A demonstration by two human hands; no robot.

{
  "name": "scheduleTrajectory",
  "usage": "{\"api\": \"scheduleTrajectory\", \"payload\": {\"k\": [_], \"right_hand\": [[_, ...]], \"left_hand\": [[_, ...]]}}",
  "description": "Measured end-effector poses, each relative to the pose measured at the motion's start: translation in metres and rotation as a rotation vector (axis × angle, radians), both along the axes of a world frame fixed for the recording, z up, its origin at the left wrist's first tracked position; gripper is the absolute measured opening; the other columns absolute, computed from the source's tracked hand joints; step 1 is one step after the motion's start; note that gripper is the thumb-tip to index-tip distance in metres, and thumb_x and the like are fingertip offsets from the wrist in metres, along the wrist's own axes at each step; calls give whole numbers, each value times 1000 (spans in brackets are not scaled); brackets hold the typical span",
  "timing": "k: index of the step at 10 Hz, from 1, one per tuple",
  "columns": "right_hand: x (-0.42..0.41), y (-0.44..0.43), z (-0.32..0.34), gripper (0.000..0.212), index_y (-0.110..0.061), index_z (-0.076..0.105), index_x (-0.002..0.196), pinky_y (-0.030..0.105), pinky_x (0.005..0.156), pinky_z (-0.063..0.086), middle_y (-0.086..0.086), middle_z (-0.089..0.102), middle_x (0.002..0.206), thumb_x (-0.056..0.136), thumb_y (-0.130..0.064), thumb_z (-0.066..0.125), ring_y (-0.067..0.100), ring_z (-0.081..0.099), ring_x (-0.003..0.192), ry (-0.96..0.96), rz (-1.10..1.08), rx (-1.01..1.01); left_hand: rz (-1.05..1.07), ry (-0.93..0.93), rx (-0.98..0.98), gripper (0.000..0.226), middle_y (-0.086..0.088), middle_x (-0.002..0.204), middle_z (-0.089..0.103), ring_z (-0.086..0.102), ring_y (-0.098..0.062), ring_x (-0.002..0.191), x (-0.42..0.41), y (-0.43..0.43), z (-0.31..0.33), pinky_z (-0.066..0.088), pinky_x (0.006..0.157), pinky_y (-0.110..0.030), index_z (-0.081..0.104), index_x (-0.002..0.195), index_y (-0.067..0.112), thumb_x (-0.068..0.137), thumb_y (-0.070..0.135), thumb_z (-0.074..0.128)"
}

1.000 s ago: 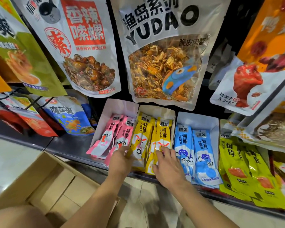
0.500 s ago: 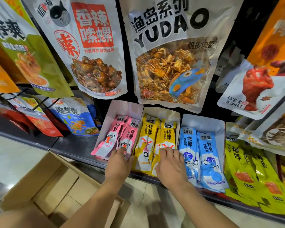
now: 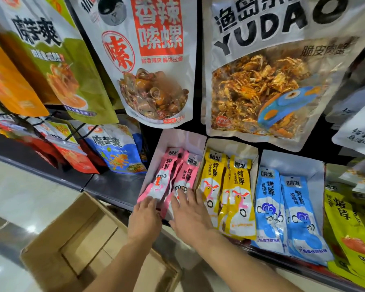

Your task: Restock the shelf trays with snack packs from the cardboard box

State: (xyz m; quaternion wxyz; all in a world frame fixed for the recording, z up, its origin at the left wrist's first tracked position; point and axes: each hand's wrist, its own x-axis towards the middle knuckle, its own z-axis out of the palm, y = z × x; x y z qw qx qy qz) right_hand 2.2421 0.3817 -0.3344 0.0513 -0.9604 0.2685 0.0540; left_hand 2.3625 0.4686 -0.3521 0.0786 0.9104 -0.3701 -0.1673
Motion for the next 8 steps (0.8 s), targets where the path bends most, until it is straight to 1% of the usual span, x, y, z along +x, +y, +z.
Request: {"api": "scheduleTrajectory", "payload": {"k": [1,2,3,4,5,6,7,8], "right_hand": [[8,-3,-9,64,-9,28,154,65,118,3,24,26,158,99,-32,51,48,23,144,108,17,-51],[16,-6,-9,60,-8,29,153,67,119,0,28,16,161,98,-23,47,49,16,147,178,8,-75],[21,-9,-7,60,-8,28,155,67,119,-2,28,11,163,98,-23,43,49,12,149,214,9,-82],[19,-8,-3,58,-7,31,153,66,119,0,28,15,162,98,-24,43,49,16,147,207,-1,-75],[12,-7,6,58,-6,33,151,66,119,7,27,23,160,97,-25,43,49,24,144,184,-16,-84],[-3,-10,23,60,-6,34,150,64,117,17,24,32,155,97,-31,46,46,31,140,144,-55,-92],[-26,-12,47,59,-7,37,148,60,116,21,20,40,149,97,-34,45,42,37,133,104,-117,-89],[-55,-12,74,61,-9,35,149,59,116,20,16,40,149,97,-37,45,39,37,134,106,-194,-97]], "left_hand": [[-27,23,12,50,8,153,37,37,-24,134,7,3,-8,38,106,-38,50,139,31,92,17,45],[-78,-10,45,53,10,156,32,35,-23,135,13,3,-13,35,109,-34,44,144,34,93,19,45],[-84,-18,71,55,12,158,28,33,-24,133,13,-1,-13,33,111,-32,39,147,36,94,20,43],[-69,-29,62,54,15,155,31,35,-25,129,8,-6,-4,37,105,-34,41,145,36,93,21,44],[-73,-53,42,44,9,147,44,41,-27,126,2,-11,10,40,101,-39,46,140,31,96,31,44],[-83,-110,17,43,2,136,56,49,-31,120,-3,-16,31,41,99,-42,54,129,24,99,51,37],[-153,-186,0,42,0,135,56,50,-30,121,-10,-11,54,39,98,-41,51,131,22,98,47,42],[-219,-255,-27,45,0,135,56,49,-28,122,-20,-2,80,38,99,-40,48,133,21,93,44,48]]}}
